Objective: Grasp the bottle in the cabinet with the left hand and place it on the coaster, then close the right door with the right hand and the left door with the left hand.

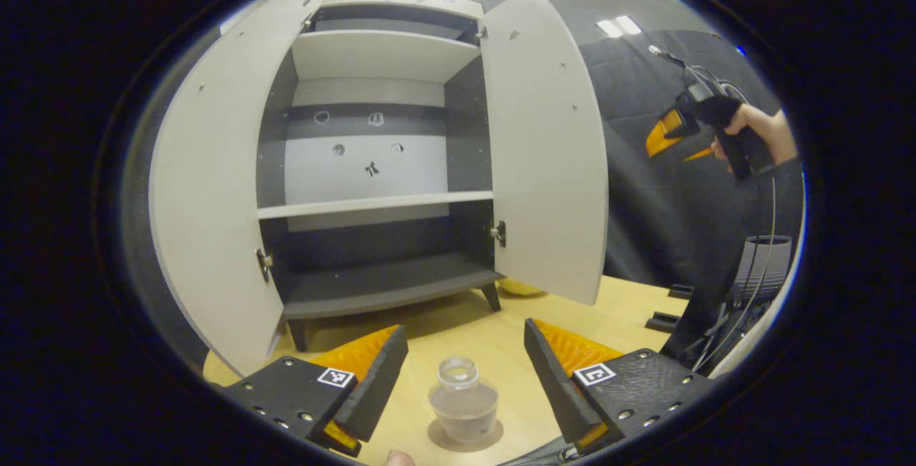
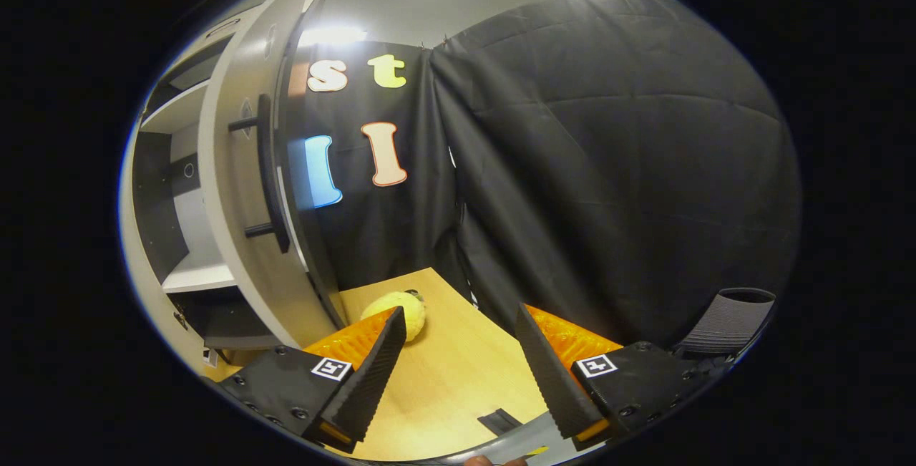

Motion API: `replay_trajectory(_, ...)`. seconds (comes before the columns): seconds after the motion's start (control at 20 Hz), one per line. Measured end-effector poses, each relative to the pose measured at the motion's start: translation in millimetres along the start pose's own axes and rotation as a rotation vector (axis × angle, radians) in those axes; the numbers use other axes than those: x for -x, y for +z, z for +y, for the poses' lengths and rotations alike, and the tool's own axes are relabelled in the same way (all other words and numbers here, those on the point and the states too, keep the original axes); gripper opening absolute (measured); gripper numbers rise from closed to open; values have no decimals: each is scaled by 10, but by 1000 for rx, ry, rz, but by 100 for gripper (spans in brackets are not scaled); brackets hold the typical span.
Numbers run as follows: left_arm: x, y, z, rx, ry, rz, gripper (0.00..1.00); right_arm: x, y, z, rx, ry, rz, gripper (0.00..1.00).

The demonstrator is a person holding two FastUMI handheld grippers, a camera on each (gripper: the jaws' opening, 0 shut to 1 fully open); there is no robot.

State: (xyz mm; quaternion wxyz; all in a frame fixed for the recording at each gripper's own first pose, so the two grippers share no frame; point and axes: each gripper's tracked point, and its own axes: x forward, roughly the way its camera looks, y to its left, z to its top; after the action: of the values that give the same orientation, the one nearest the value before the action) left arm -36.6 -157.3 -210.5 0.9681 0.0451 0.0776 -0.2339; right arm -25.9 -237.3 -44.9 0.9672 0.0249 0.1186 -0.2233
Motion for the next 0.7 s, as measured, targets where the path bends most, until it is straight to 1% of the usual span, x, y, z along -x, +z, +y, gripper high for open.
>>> replay_trajectory(0.15, -29, 615, 96, 29, 47, -52, 95, -85, 161, -4, 15, 17, -49, 98)
replay_trajectory(0.25, 28, 1012, 246, 31, 124, -102, 95, -120, 340, 6, 23, 33, -98, 98)
replay_trajectory(0.35, 78, 1366, 331, 49, 183, -140, 95, -193, 559, 78, 52, 61, -151, 98)
replay_trajectory(0.5, 157, 1706, 482, 102, 271, -155, 95, -220, 902, 168, 114, 114, -238, 98)
replay_trajectory(0.55, 172, 1783, 525, 120, 294, -153, 100, -227, 1002, 204, 127, 135, -262, 98)
replay_trajectory(0.6, 188, 1864, 573, 130, 317, -149, 95, -222, 1100, 247, 134, 156, -286, 98)
replay_trajectory(0.65, 205, 1912, 646, 135, 345, -138, 98, -231, 1190, 291, 135, 179, -304, 98)
replay_trajectory(0.7, 215, 1954, 698, 135, 369, -126, 95, -243, 1256, 336, 128, 203, -313, 98)
